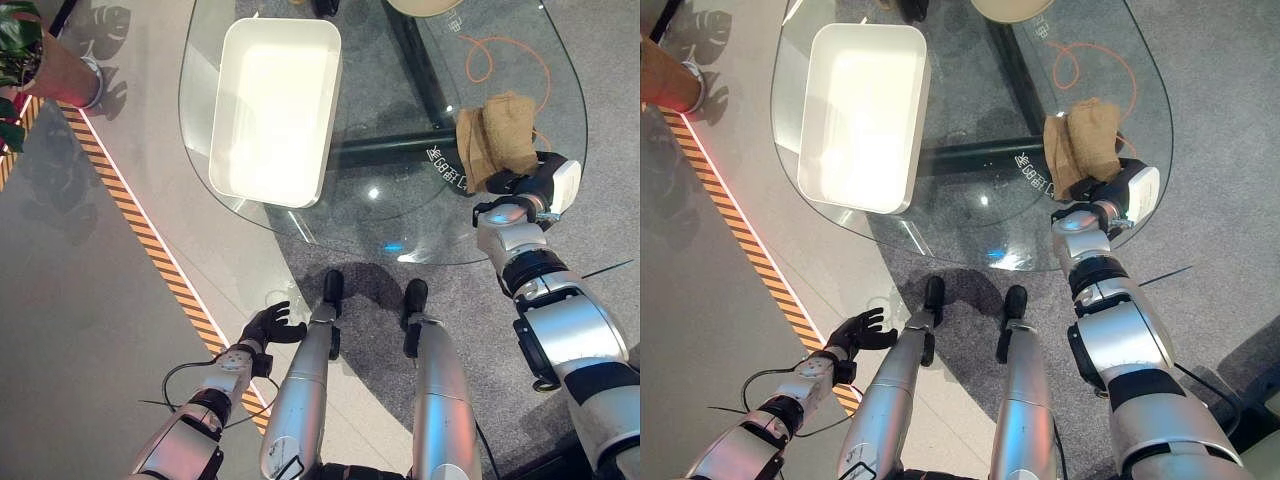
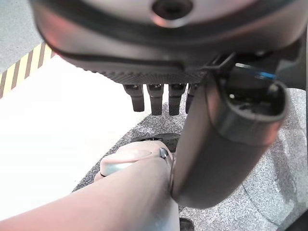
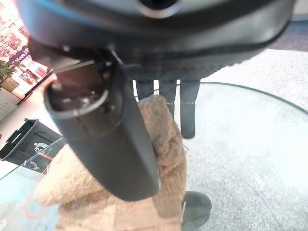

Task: Wipe the table with a cloth and put it in the basket.

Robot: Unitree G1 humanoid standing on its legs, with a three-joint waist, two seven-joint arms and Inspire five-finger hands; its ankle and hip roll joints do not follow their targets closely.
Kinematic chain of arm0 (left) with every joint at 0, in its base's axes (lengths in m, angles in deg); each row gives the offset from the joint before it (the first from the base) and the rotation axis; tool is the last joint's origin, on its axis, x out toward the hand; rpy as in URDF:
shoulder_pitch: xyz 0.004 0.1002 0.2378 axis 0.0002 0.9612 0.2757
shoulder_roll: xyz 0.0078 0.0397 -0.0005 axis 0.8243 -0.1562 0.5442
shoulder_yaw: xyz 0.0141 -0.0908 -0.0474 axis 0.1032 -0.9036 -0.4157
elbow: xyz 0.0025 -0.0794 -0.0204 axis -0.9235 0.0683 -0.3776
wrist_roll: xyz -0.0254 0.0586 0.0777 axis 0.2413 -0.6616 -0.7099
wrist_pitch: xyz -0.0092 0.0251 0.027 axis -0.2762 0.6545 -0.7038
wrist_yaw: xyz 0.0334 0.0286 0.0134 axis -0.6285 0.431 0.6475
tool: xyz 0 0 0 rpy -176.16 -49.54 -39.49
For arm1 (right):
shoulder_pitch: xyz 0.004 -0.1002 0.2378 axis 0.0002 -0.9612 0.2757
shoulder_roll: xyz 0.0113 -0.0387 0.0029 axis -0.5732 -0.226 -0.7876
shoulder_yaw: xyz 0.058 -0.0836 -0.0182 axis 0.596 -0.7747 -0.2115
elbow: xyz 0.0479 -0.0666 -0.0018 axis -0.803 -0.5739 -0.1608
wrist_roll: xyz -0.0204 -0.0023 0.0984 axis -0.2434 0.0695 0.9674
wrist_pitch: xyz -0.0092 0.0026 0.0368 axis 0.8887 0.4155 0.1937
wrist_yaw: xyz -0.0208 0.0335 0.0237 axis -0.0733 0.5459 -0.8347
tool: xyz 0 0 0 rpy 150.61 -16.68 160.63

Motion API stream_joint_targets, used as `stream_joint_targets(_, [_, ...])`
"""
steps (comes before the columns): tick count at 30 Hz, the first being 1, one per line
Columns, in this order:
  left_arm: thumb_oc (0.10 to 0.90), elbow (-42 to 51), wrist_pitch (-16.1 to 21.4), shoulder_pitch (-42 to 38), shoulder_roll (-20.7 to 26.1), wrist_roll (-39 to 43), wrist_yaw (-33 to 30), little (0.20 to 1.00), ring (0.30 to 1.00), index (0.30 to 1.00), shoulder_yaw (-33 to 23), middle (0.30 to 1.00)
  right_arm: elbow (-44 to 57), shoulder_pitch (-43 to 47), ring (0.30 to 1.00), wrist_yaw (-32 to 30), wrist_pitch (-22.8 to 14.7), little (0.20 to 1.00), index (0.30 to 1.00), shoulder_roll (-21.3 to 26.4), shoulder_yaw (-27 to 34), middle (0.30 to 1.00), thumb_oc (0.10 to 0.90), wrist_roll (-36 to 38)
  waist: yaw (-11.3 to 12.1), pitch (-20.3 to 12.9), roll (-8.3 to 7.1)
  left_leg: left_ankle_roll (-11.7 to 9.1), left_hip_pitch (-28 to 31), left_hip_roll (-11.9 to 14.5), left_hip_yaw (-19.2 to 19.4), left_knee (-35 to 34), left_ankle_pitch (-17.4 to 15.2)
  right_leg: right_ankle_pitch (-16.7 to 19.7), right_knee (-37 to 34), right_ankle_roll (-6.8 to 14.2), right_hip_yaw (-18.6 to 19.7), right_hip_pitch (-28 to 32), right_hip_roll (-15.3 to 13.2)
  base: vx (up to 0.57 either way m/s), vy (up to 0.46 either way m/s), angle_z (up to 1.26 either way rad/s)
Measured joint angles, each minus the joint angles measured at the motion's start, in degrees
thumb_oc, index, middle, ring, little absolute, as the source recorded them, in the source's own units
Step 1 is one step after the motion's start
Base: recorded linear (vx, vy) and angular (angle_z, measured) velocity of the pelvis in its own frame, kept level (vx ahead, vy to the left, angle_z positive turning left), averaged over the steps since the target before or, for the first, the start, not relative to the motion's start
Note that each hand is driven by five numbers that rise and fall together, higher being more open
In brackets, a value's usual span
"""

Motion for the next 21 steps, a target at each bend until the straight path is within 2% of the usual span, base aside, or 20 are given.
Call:
stream_joint_targets(12, [0.8,0.1,0.0,0.0,0.0,0.0,0.0,0.9,0.9,0.9,0.3,0.9,-0.3,0.0,0.3,0.0,0.5,0.2,0.3,-0.1,-0.6,0.3,0.1,-0.3,0.3,0.0,0.0,-0.2,0.1,-0.1,-0.6,0.0,0.1,-0.3,0.5,0.0,-0.2,-0.1,-0.1,0.0,0.0,0.0])
stream_joint_targets(21, [0.8,0.6,0.0,0.0,0.1,0.0,0.0,0.9,0.9,0.9,0.3,0.9,-0.1,0.0,0.3,0.2,1.2,0.2,0.3,-0.1,-3.0,0.3,0.1,-5.2,0.3,0.0,0.0,-0.3,-0.4,-0.1,-0.6,0.0,0.2,-0.4,0.5,0.1,-0.3,-0.5,-0.1,0.0,0.0,0.0])
